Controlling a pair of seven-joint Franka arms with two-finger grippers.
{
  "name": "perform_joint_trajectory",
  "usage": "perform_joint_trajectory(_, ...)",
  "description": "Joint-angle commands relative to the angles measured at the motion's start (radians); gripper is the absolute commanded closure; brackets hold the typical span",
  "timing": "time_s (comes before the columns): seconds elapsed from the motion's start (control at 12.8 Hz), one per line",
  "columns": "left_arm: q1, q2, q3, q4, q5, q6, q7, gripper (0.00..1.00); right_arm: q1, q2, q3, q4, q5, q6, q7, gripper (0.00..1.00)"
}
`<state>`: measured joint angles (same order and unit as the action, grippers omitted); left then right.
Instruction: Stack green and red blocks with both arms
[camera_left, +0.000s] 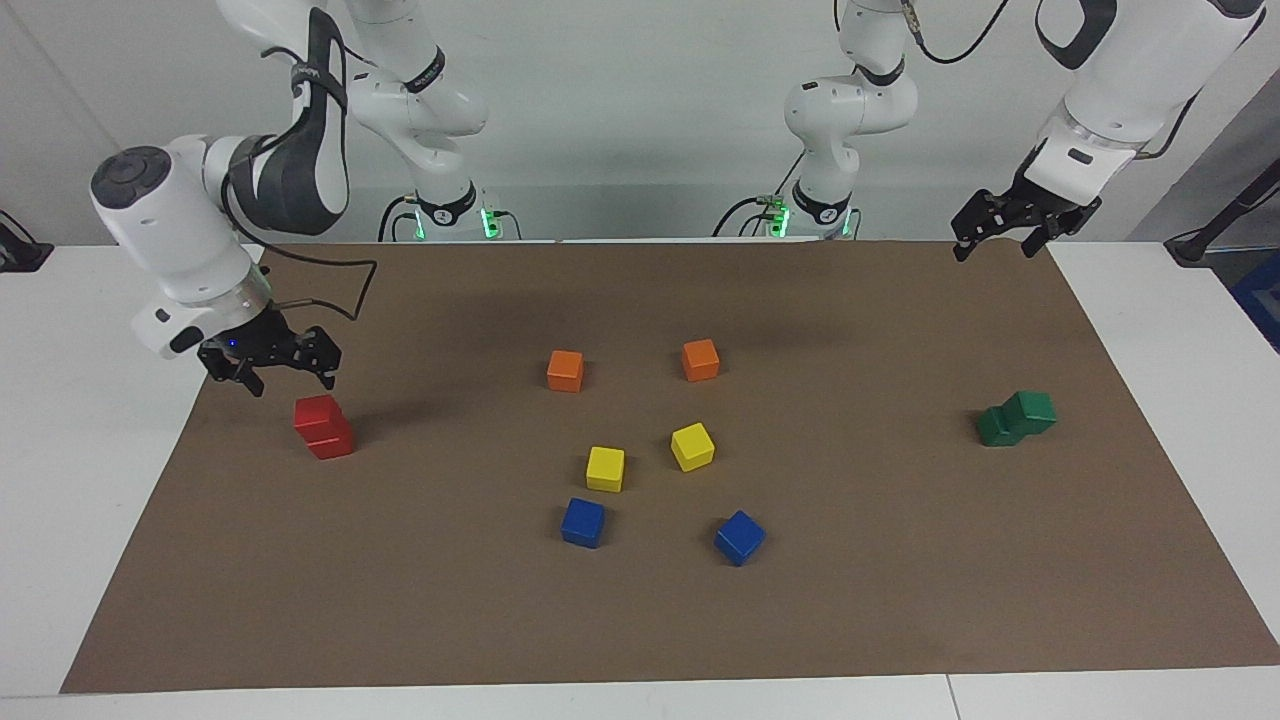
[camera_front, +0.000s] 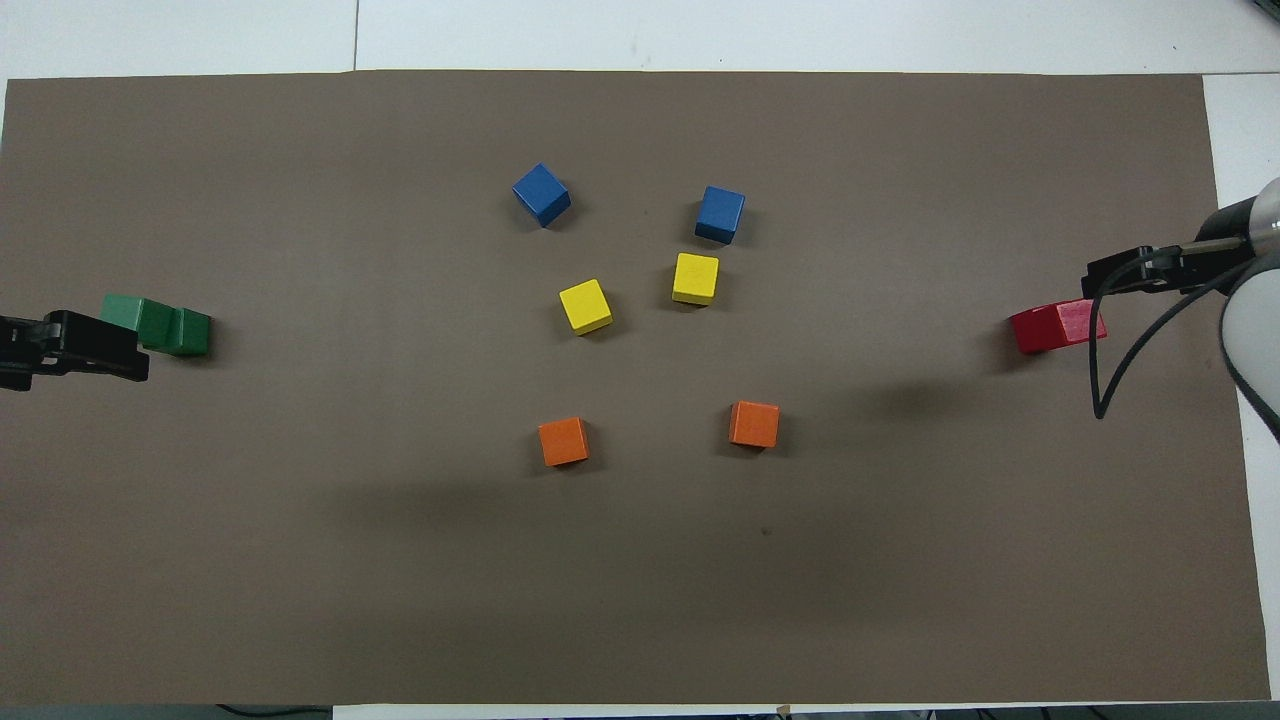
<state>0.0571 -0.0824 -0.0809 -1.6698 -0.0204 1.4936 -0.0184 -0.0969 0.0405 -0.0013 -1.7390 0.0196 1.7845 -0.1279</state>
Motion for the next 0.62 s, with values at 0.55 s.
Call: perform_joint_trajectory(0.55, -0.011, -0.068, 0.006, -0.104, 0.005, 0.08, -0.009, 0.0, -0.006, -0.071, 0.02, 0.076, 0.011, -0.168, 0.019, 0.0)
